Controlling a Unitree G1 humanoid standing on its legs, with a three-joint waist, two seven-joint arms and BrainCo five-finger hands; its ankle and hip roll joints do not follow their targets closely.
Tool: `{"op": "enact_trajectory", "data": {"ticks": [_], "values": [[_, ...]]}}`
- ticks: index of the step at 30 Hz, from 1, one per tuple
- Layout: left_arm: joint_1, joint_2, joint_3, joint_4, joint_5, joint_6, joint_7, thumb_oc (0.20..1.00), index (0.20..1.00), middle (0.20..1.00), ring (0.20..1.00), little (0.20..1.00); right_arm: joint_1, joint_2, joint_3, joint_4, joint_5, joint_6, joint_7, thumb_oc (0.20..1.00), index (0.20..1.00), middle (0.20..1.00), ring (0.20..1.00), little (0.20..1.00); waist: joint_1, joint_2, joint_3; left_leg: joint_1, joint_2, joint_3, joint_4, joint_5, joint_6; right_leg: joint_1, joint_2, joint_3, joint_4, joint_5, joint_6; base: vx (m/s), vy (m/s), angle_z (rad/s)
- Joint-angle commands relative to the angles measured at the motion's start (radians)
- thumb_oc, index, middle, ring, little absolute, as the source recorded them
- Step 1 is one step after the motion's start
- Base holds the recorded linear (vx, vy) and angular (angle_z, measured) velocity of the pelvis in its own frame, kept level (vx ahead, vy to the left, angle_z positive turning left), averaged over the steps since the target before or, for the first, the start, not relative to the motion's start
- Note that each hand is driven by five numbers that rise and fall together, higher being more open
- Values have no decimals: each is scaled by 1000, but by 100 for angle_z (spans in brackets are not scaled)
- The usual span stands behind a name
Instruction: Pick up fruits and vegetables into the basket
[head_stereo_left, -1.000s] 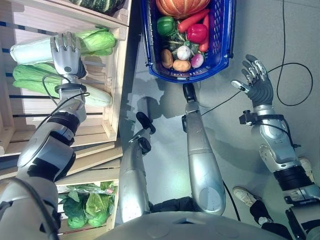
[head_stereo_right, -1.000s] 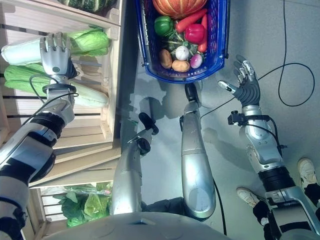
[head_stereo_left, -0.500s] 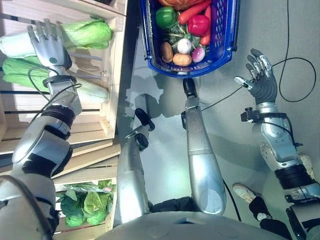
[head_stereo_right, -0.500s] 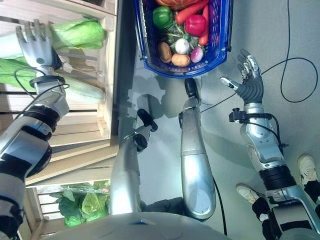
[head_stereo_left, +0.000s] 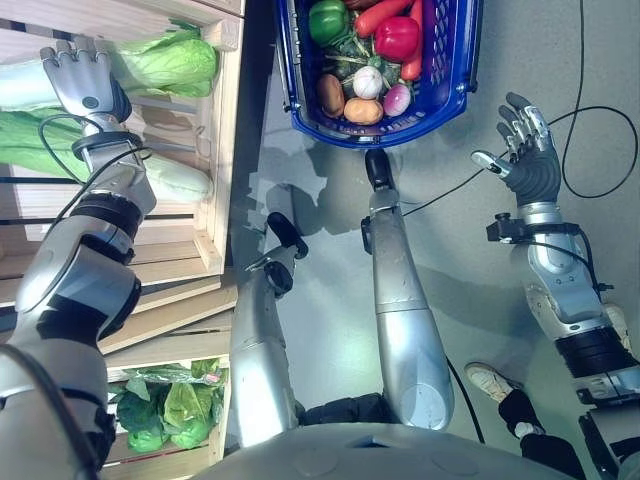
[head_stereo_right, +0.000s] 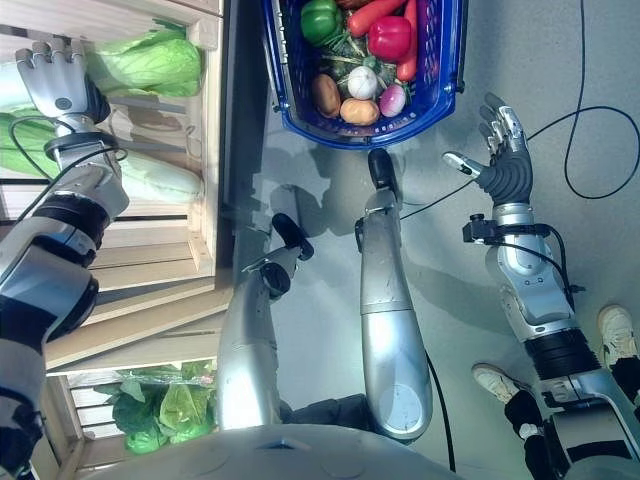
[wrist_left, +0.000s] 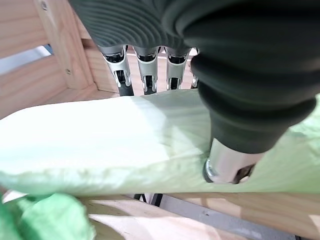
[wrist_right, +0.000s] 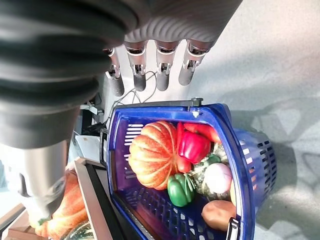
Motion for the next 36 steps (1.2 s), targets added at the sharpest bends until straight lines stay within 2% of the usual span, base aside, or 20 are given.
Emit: {"op": "enact_trajectory", "data": {"ticks": [1, 8, 16, 17, 18, 19, 21, 24, 25, 28, 30, 32, 33, 34, 36], "values": [[55, 80, 12, 67, 5, -2, -11, 200, 200, 200, 200, 200, 19, 15, 0, -52, -7, -68, 12, 1000, 1000, 1000, 1000, 1000, -6, -58, -20, -45, -12, -38, 17, -19, -14, 17, -1, -21, 18, -76, 24, 0, 0, 0], [114, 79, 32, 51, 31, -15, 8, 200, 200, 200, 200, 200, 42, 23, -23, -78, -4, -77, 40, 1000, 1000, 1000, 1000, 1000, 0, -58, -20, 13, -12, -39, -14, -9, -22, 71, -12, -33, 3, -79, 25, -1, -5, 0], [344, 75, 162, -74, 132, -102, 147, 200, 200, 200, 200, 200, 138, 40, -82, -149, -27, -87, 89, 1000, 1000, 1000, 1000, 1000, 29, -52, -20, 188, -33, -47, -113, 27, -33, 255, -40, -85, -52, -87, 32, -17, -27, 6], [364, 80, 180, -92, 134, -117, 167, 200, 200, 200, 200, 200, 140, 42, -92, -156, -27, -87, 97, 1000, 1000, 1000, 1000, 1000, 32, -52, -20, 189, -37, -40, -137, 64, -26, 259, -44, -93, -77, -53, 26, -9, -39, 8], [404, 78, 205, -116, 145, -142, 192, 200, 200, 200, 200, 200, 153, 44, -100, -163, -25, -81, 108, 1000, 1000, 1000, 1000, 1000, 41, -49, -20, 240, -40, -54, -148, 41, -35, 311, -45, -100, -77, -86, 34, -90, -55, 12], [417, 80, 216, -129, 142, -157, 212, 200, 200, 200, 200, 200, 153, 44, -103, -168, -21, -80, 116, 1000, 1000, 1000, 1000, 1000, 44, -49, -20, 242, -42, -48, -170, 76, -29, 315, -49, -108, -99, -54, 27, 1, -53, 13], [476, 86, 261, -183, 141, -214, 240, 200, 200, 200, 200, 200, 165, 48, -115, -183, -20, -57, 138, 1000, 1000, 1000, 1000, 1000, 58, -47, -20, 307, -46, -57, -205, 86, -30, 383, -56, -125, -123, -56, 31, -24, -49, 12], [540, 93, 320, -262, 67, -313, 239, 200, 200, 200, 200, 200, 175, 50, -123, -199, -23, -26, 160, 1000, 1000, 1000, 1000, 1000, 75, -43, -20, 365, -49, -66, -242, 97, -31, 449, -63, -142, -150, -58, 32, 7, -34, 8], [553, 95, 331, -285, 54, -326, 230, 200, 200, 200, 200, 200, 177, 49, -125, -202, -21, -19, 165, 1000, 1000, 1000, 1000, 1000, 79, -43, -20, 378, -49, -69, -249, 99, -31, 464, -64, -146, -155, -59, 32, 13, -50, 7], [661, 79, 444, -459, -96, -502, 151, 200, 200, 200, 200, 200, 193, 52, -139, -230, -50, 54, 173, 1000, 1000, 1000, 1000, 1000, 112, -42, -33, 458, -53, -87, -294, 106, -29, 557, -70, -164, -188, -67, 33, 36, -73, 10], [714, 58, 498, -567, -211, -587, 91, 200, 200, 200, 200, 200, 205, 60, -148, -239, -83, 88, 161, 1000, 1000, 1000, 1000, 1000, 131, -45, -56, 486, -54, -95, -314, 108, -27, 594, -70, -173, -208, -71, 35, 60, -81, 13], [741, 43, 531, -616, -269, -630, 53, 200, 200, 200, 200, 200, 210, 67, -148, -245, -120, 119, 140, 1000, 1000, 1000, 1000, 1000, 139, -49, -67, 498, -53, -100, -321, 106, -26, 610, -70, -176, -213, -73, 36, 43, -85, 10], [777, 11, 585, -716, -389, -707, -24, 200, 200, 200, 200, 200, 212, 77, -152, -247, -187, 159, 102, 1000, 1000, 1000, 1000, 1000, 156, -56, -81, 518, -52, -108, -330, 104, -22, 637, -68, -182, -223, -77, 36, 38, -128, 9], [792, -7, 606, -764, -478, -746, -85, 200, 200, 200, 200, 200, 210, 79, -152, -251, -210, 180, 94, 1000, 1000, 1000, 1000, 1000, 163, -61, -86, 527, -52, -114, -332, 102, -19, 652, -67, -186, -227, -79, 36, 38, -148, 5], [813, -32, 625, -829, -559, -786, -130, 200, 200, 200, 200, 200, 204, 80, -146, -251, -263, 219, 80, 1000, 1000, 1000, 1000, 1000, 174, -68, -93, 538, -51, -122, -333, 97, -17, 670, -64, -190, -230, -83, 35, 24, -113, 14]]}}
